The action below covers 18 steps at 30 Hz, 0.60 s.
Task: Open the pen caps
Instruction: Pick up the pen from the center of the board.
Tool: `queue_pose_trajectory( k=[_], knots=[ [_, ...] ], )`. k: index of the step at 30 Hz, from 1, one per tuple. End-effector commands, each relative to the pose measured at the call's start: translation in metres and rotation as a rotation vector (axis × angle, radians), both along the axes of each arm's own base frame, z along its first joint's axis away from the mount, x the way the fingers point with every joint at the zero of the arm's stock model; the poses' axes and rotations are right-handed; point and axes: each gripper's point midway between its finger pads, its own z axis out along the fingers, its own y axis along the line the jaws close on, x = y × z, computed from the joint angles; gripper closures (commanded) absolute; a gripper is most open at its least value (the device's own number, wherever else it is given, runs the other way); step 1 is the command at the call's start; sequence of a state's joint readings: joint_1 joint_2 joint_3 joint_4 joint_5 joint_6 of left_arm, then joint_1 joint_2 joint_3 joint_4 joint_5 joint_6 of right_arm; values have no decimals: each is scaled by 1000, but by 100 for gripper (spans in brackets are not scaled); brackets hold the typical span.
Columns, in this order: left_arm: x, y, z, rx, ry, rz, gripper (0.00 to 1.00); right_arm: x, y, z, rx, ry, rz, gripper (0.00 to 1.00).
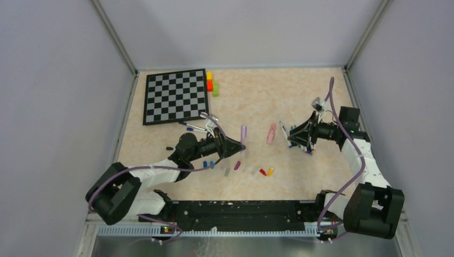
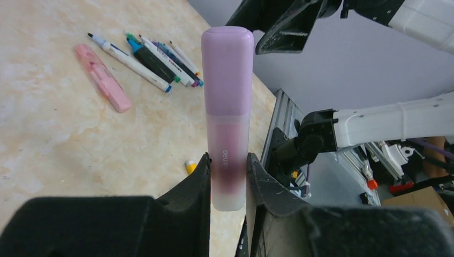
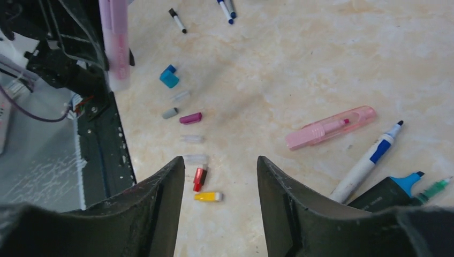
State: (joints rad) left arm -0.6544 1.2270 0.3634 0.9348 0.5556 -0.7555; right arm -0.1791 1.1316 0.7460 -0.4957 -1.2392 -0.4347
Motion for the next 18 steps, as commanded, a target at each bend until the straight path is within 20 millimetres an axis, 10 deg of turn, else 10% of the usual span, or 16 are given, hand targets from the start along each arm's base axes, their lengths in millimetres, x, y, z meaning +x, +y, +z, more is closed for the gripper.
queue_pose_trajectory(
  k=[1, 18],
  knots=[
    [7, -35, 23, -25, -136, 43, 100, 5, 11, 32, 133, -28, 22, 47],
    [7, -109, -12, 91, -91, 161, 100, -6, 46, 34, 211, 94, 65, 37]
  ],
)
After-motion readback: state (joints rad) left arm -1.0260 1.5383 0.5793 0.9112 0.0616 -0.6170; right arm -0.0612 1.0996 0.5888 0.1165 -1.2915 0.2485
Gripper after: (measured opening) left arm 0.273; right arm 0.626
